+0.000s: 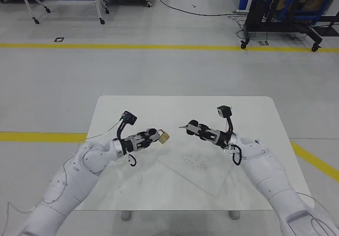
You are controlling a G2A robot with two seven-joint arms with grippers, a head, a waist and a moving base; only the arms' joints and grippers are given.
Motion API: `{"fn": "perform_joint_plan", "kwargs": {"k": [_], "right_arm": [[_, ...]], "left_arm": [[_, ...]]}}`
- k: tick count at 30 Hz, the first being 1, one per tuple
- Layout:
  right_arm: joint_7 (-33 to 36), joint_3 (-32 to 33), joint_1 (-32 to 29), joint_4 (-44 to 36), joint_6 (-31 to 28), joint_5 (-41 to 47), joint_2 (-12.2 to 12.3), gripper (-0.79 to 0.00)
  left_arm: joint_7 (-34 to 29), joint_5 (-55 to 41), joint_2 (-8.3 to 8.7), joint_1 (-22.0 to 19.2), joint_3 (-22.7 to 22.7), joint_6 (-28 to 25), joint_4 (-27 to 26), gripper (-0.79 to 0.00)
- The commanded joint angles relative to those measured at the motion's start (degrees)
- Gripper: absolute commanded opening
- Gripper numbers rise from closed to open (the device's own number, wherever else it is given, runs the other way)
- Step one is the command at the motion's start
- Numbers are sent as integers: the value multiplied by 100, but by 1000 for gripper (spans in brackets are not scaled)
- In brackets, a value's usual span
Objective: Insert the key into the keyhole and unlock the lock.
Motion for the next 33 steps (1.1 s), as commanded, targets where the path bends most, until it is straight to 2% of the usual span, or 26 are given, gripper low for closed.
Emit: {"fn": "perform_joint_plan", "kwargs": {"k": [1,8,15,18,21,24,30,33], "right_arm": [[0,0,0,0,0,0,0,-785],[0,0,0,0,0,0,0,-785],[0,0,0,0,0,0,0,-785],[0,0,0,0,0,0,0,-785],[-333,55,-98,-171,156,-40,3,-785],[-1003,162,-177,-273,404,-240,-12,-785],[-1900,-19,-137,-515,859,-794,-128,-785],[-2115,-154,-79,-614,1047,-1094,-180,-785]], "left_arm": [[-334,-411,28,9,-59,-295,46,-785],[-493,-1269,-15,26,-53,-382,315,-785],[-1018,-3506,-268,-227,260,-387,1093,-785],[-1496,-4552,-414,-379,401,-472,1465,-785],[-2044,-5287,-558,-512,540,-729,1779,-785],[-2526,-5865,-690,-604,652,-970,2017,-785],[-2449,-5883,-840,-694,876,-1048,2064,-785],[-2472,-5873,-868,-719,943,-1025,2062,-785]]}}
